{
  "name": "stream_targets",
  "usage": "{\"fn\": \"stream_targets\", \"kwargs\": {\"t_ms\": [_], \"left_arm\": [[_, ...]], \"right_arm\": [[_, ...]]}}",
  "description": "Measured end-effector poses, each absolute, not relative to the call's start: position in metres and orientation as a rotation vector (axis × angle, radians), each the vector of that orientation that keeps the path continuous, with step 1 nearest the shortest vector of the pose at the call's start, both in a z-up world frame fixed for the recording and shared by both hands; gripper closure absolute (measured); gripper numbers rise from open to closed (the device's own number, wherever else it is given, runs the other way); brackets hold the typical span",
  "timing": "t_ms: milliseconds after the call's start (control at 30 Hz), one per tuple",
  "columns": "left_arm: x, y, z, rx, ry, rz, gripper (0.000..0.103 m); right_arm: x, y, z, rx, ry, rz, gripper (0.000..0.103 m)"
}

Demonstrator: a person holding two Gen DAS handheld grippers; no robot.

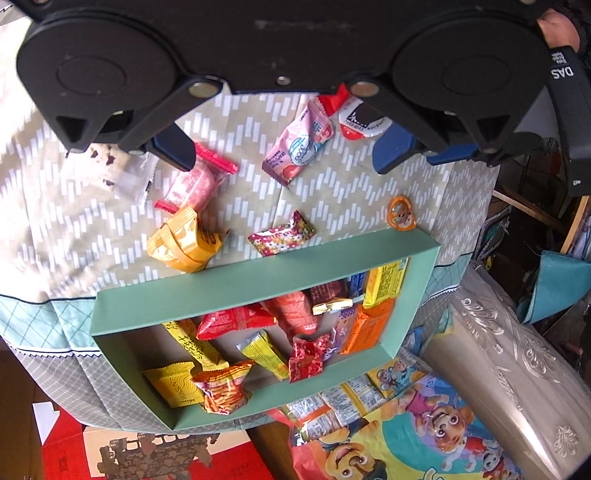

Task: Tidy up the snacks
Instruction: 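Grasp the clear jelly cup with left tool while right tool grasps red square candy, then carry the jelly cup and red candy into the green box, open both tools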

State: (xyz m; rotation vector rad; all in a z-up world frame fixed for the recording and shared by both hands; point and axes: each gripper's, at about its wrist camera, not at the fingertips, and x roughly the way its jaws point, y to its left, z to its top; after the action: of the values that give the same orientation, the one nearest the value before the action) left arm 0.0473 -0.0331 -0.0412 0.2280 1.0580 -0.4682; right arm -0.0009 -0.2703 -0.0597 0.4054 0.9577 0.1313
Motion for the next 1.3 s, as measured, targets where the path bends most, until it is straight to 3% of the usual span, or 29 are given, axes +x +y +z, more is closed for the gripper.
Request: {"fn": "stream_targets", "kwargs": {"t_ms": [67, 133, 167, 267, 367, 533, 633, 1300], "left_arm": [[0.047, -0.034, -0.044, 0.215, 1.058, -0.488, 0.028], [0.047, -0.034, -0.046, 0.186, 1.065, -0.523, 0.068], [0.046, -0.033, -0.047, 0.170, 1.067, -0.537, 0.075], [0.044, -0.029, -0.046, 0.174, 1.049, -0.518, 0.075], [0.048, -0.016, -0.045, 0.148, 1.054, -0.494, 0.075], [0.051, 0.007, -0.045, 0.113, 1.060, -0.462, 0.074], [0.052, 0.017, -0.046, 0.082, 1.067, -0.447, 0.074], [0.052, 0.041, -0.052, 0.057, 1.083, -0.400, 0.062]], "right_arm": [[-0.001, -0.270, -0.061, 0.411, 0.967, 0.131, 0.000], [-0.003, -0.269, -0.063, 0.425, 0.976, 0.135, 0.000], [-0.005, -0.269, -0.063, 0.434, 0.982, 0.138, 0.000], [-0.010, -0.266, -0.066, 0.449, 0.994, 0.162, 0.000], [-0.013, -0.260, -0.070, 0.469, 1.039, 0.208, 0.014], [-0.017, -0.237, -0.083, 0.470, 1.159, 0.313, 0.055], [-0.018, -0.222, -0.092, 0.461, 1.222, 0.371, 0.063], [-0.001, -0.169, -0.100, 0.154, 1.149, 0.326, 0.062]]}}
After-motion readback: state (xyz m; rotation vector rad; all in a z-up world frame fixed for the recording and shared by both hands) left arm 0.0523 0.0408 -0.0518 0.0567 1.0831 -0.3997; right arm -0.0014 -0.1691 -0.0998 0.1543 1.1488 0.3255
